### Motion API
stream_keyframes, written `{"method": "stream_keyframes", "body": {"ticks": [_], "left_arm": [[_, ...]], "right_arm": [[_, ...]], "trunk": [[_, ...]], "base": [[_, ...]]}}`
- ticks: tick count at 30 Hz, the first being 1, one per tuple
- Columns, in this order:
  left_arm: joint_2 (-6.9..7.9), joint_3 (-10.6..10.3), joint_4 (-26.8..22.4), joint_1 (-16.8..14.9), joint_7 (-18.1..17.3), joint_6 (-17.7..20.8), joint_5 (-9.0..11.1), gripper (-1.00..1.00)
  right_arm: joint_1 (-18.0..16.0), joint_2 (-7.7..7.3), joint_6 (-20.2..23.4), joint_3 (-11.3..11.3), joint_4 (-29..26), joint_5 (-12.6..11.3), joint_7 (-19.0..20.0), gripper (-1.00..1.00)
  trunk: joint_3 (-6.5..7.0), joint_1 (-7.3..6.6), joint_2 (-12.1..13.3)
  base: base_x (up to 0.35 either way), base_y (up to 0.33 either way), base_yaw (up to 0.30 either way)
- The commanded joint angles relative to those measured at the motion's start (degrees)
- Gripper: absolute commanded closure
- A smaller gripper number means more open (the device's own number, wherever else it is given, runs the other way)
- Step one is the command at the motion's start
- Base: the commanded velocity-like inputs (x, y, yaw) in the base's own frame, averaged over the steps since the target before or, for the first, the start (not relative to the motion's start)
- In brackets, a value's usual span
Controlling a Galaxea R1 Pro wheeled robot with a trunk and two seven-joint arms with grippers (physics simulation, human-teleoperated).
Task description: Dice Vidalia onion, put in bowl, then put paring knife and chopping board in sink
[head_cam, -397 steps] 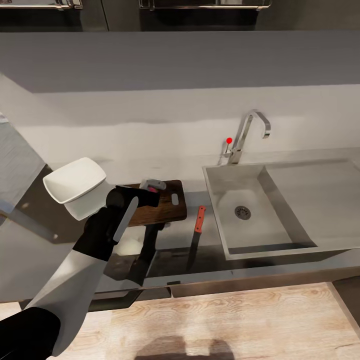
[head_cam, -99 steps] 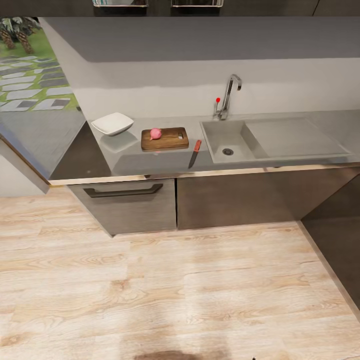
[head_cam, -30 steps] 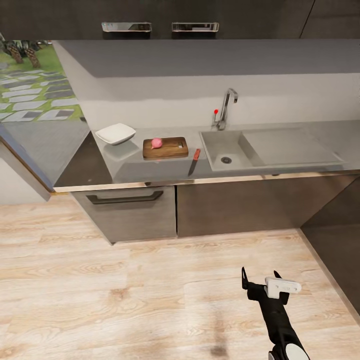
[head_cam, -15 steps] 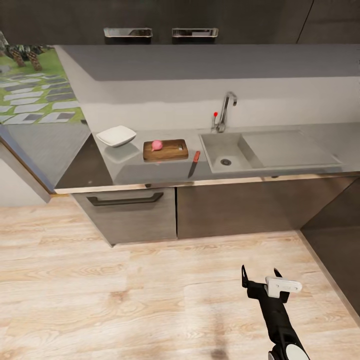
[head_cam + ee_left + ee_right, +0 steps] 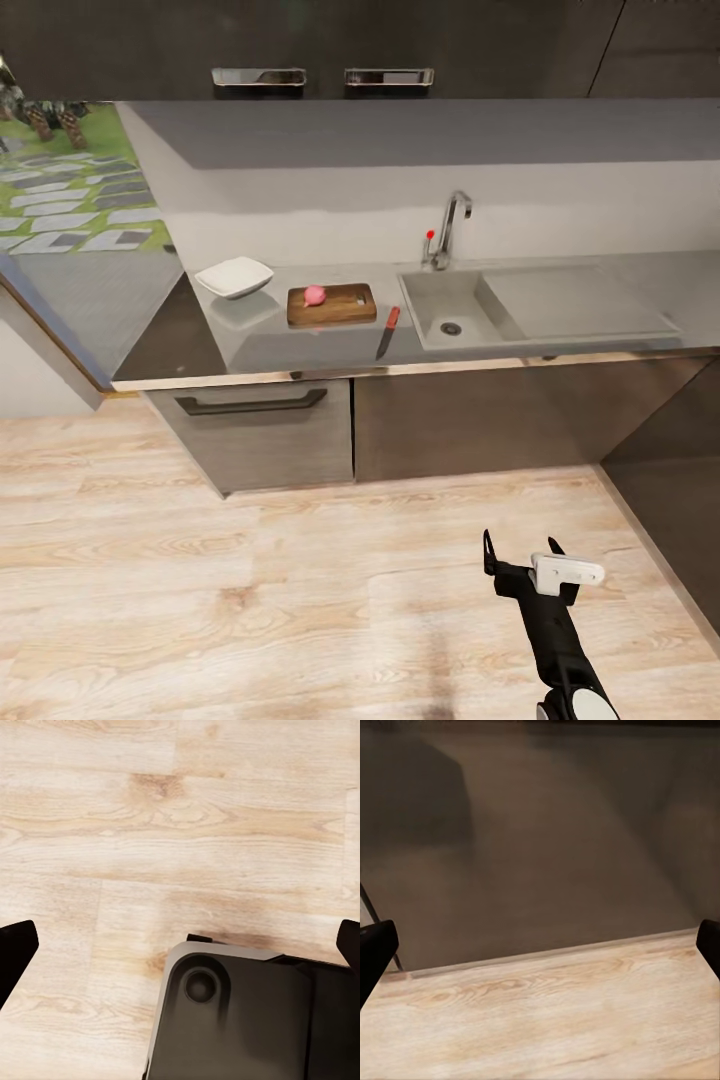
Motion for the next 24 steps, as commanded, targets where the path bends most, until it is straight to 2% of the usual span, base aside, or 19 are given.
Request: {"method": "stream_keyframes", "body": {"ticks": [1, 18, 24], "left_arm": [[0.09, -0.5, -0.1, 0.0, 0.5, -0.1, 0.3, -1.0], [0.09, -0.4, -0.1, 0.0, 0.5, -0.1, 0.3, -1.0], [0.09, -0.4, -0.1, 0.0, 0.5, -0.1, 0.3, -1.0]], "right_arm": [[0.0, 0.0, -0.1, 0.0, 0.0, 0.5, -0.2, -1.0], [0.0, 0.07, -0.2, 0.0, 0.0, 0.5, -0.2, -1.0], [0.0, 0.08, -0.2, -0.1, 0.0, 0.5, -0.2, -1.0]], "trunk": [[-0.07, 0.03, -0.1], [-0.05, 0.03, -0.1], [0.32, 0.03, -0.1]], "base": [[0.0, 0.0, 0.0], [0.0, 0.0, 0.0], [0.0, 0.0, 0.0]]}}
